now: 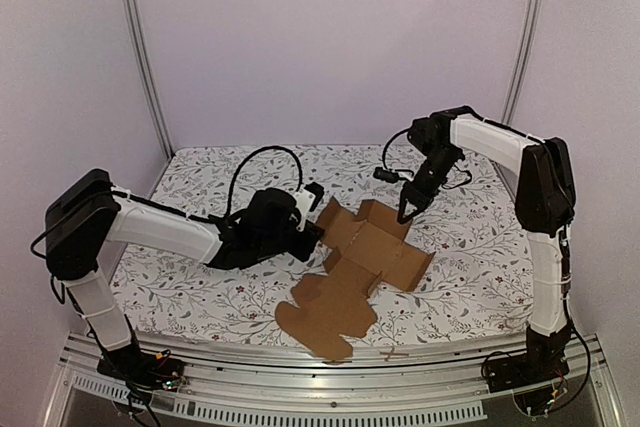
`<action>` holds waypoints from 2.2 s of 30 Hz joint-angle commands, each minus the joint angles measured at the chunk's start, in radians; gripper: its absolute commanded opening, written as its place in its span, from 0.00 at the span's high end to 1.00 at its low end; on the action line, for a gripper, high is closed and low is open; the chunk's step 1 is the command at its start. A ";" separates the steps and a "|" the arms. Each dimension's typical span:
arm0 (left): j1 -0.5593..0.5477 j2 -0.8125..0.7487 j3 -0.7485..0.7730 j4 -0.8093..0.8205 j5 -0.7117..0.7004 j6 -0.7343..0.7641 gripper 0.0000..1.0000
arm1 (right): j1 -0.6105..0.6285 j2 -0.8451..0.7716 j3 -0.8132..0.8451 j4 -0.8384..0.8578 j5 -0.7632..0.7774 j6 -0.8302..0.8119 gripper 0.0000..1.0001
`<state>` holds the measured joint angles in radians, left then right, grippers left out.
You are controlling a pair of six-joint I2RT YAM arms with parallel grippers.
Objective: Fold the paper box
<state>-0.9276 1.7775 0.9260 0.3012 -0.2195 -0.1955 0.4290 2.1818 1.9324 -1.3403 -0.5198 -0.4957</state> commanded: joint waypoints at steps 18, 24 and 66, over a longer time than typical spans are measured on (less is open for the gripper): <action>0.137 -0.160 -0.350 0.226 0.002 -0.238 0.54 | 0.367 -0.364 -0.518 0.931 1.022 -0.391 1.00; 0.176 -0.053 -0.310 0.290 0.084 -0.236 0.53 | 0.467 -0.451 -0.736 1.166 1.076 -0.478 1.00; 0.001 -0.010 -0.404 0.598 0.540 -0.029 0.46 | 0.734 -0.637 -1.385 1.883 1.203 -0.675 1.00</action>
<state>-0.9192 1.7916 0.5579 0.8349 0.2325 -0.2649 1.1393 1.5650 0.5732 0.5400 0.6838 -1.1687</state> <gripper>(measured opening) 0.540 0.005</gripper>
